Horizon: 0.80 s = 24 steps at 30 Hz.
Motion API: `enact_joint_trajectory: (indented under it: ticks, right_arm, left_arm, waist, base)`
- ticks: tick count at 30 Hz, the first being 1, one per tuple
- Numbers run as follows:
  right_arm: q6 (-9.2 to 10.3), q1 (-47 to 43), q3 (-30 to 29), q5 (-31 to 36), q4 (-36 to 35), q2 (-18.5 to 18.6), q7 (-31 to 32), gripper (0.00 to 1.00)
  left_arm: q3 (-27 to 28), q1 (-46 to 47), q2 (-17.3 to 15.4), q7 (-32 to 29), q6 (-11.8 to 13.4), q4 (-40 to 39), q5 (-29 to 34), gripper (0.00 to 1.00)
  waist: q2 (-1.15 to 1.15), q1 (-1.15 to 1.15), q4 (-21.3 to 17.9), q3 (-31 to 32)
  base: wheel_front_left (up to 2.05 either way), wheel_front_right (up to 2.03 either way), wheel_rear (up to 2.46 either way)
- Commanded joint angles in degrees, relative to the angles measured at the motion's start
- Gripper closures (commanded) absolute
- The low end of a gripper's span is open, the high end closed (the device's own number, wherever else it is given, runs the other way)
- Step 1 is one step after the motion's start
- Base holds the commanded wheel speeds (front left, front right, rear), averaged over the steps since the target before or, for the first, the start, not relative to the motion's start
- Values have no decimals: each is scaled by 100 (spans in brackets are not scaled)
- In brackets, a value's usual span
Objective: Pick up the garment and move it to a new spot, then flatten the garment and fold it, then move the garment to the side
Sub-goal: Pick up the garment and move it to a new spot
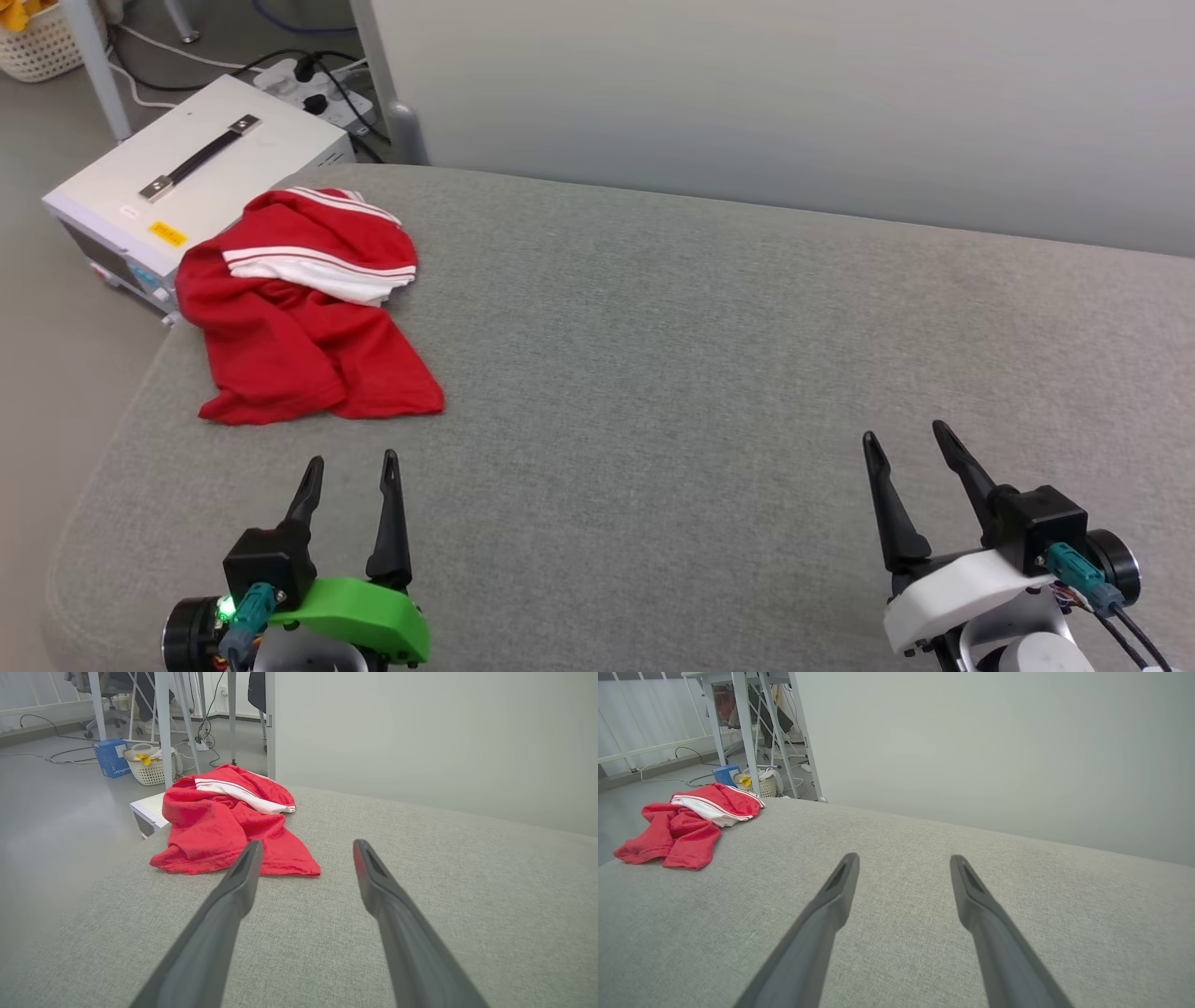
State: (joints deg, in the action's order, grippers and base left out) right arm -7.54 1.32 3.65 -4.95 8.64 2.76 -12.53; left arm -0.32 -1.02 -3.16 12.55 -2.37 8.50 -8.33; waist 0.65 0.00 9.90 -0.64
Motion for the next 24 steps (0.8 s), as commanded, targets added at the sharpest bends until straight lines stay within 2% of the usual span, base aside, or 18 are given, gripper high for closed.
enact_joint_trajectory:
  ticks: [1, 16, 24]
  right_arm:
    - [5, 55, 25, -42, 41, 10, -63, 0]
    - [5, 69, 209, -218, 170, 11, -240, 0]
    - [5, 67, 212, -245, 176, 11, -247, 0]
  left_arm:
    - [-7, 68, 24, 59, -39, 6, -21, 0]
    - [-72, -6, 28, 238, -133, 80, -29, 0]
    - [-102, -20, 28, 245, -140, 81, 0, 0]
  waist:
    - [-57, 0, 328, 48]
    - [-64, 0, 1208, 71]
    - [-65, 0, 1342, 75]
  base:
    - [0, 0, 0]
    - [0, 0, 0]
    - [0, 0, 0]
